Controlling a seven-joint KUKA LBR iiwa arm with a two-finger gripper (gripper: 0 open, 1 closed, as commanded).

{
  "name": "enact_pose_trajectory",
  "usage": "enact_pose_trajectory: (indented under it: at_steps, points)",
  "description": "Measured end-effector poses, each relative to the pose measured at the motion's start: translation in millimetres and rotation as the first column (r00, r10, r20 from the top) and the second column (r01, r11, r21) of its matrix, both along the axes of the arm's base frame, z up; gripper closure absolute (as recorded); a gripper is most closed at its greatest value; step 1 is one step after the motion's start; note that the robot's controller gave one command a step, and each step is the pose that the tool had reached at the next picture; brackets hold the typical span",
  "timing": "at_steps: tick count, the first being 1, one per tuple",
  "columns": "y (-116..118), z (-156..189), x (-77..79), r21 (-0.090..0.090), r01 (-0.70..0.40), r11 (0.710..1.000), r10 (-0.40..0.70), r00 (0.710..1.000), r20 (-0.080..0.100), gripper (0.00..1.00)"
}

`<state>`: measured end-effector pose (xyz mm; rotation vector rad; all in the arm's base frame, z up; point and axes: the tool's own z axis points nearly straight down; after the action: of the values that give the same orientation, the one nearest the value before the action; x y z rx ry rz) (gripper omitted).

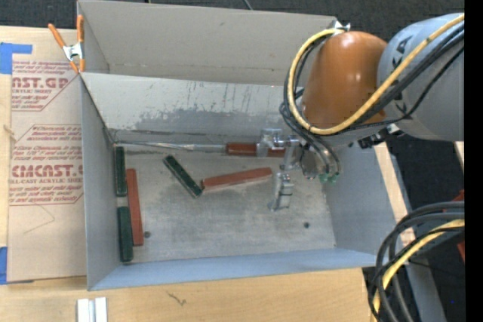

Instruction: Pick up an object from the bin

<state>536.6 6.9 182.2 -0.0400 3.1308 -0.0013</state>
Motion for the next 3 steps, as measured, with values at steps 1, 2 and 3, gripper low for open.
enact_pose_trajectory:
  at_steps: [1, 2, 3]
  points:
    - [7, -54, 37.7, 0.001, -0.164, 0.986, 0.164, 0.986, -0.006, 0.00]
    - [17, -112, 33.8, 0.002, -0.170, 0.985, 0.170, 0.985, -0.010, 1.00]
    - [17, -112, 33.8, 0.002, -0.170, 0.985, 0.170, 0.985, -0.010, 1.00]
